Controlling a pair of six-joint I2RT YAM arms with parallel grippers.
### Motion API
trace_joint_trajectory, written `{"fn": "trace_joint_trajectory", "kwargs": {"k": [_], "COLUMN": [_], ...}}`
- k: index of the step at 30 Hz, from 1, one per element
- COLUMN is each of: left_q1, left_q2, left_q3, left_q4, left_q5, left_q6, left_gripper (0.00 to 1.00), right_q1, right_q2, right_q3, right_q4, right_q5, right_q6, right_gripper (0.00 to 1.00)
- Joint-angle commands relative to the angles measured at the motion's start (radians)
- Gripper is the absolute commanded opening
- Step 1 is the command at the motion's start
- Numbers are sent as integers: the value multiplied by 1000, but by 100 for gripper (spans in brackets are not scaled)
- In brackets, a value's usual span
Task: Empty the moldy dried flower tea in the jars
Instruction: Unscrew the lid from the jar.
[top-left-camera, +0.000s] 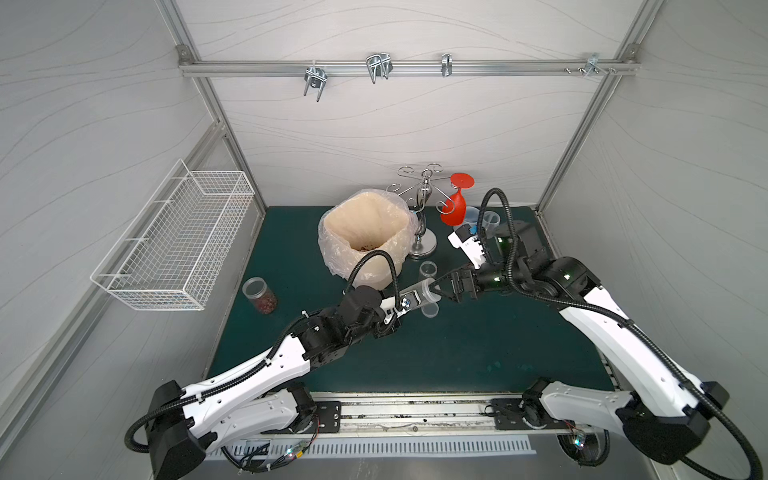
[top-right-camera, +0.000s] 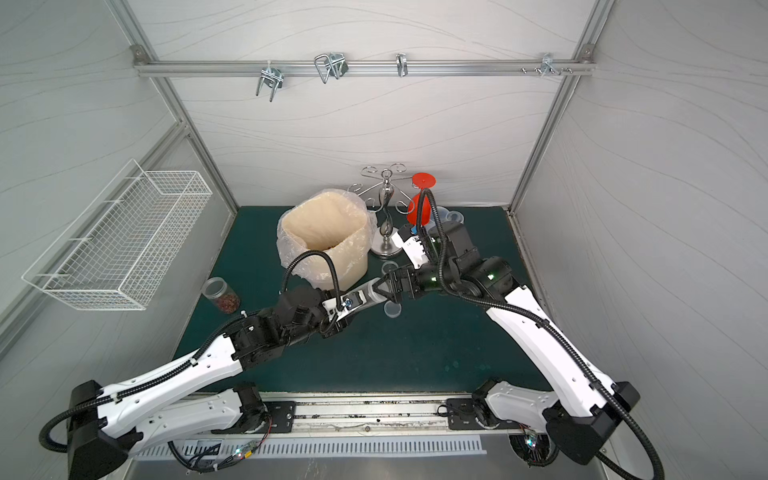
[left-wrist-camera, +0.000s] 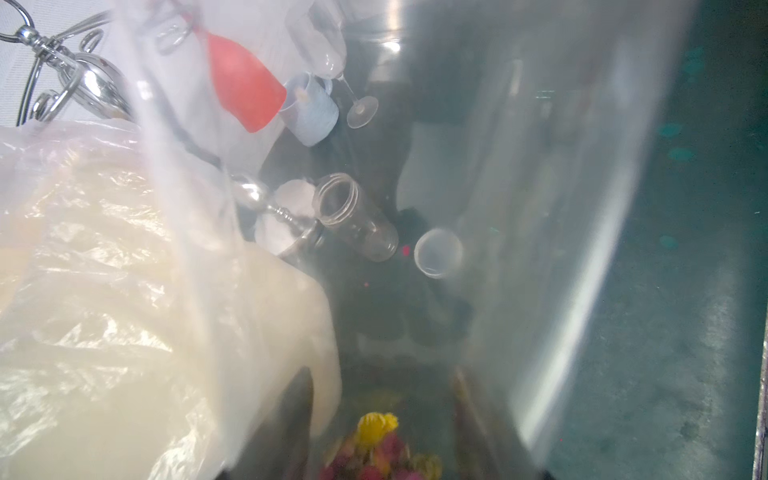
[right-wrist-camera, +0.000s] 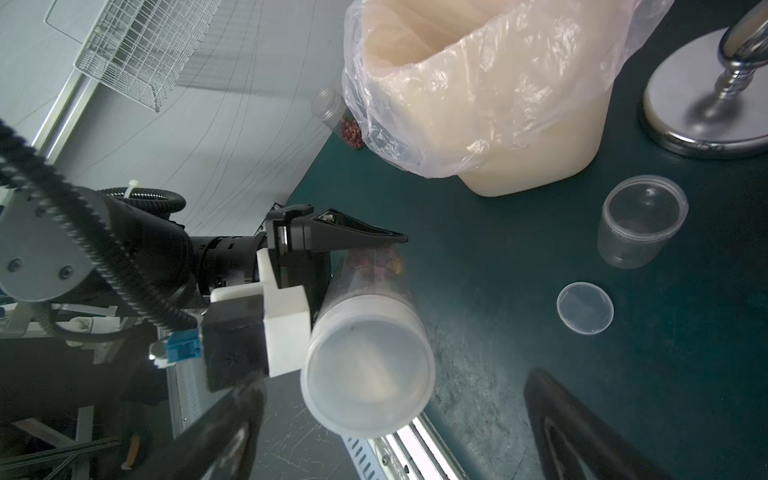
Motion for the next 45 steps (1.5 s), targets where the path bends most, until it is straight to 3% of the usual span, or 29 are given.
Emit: {"fn": "trace_joint_trajectory", "kwargs": {"k": [1,10,14,20,23,26,28,30,34,35,40,42,45], "left_q1": [-3,-2,-2,-3,-3,-3,-3,-2,-2,-2,-2,-2,-2], "left_q2": [-12,-10,-10,-16,-18,-23,-39,-56,-70,-69,-52,-51,-58], "left_q3": [41,42,42,43,42,47,41,32,22,23,32,30,18], "left_q4": [52,46,43,34,21,-1,-3,-4,-10,-9,-14,-12,14], "left_q5": [-14,-14,-11,-2,29,124,215,295,401,408,379,350,270], "left_q6": [21,21,21,21,17,7,-10,-17,-28,-30,-32,-31,-24], "left_gripper": [0,0,0,0,0,0,0,0,0,0,0,0,0], "right_q1": [20,47,58,66,66,69,83,107,114,113,115,115,112], "right_q2": [6,37,55,82,101,132,133,128,124,122,89,75,40], "right_q3": [0,6,10,29,56,121,127,116,108,103,67,65,109], "right_q4": [21,21,22,14,-1,-107,-171,-177,-183,-182,-116,-76,-17], "right_q5": [-20,-10,-29,-69,-131,-163,-150,-74,-63,-66,-87,-82,-52], "right_q6": [56,45,34,-26,-207,-574,-807,-936,-1072,-1086,-1066,-993,-777], "right_gripper": [94,68,65,44,33,21,21,23,25,36,42,60,74]}}
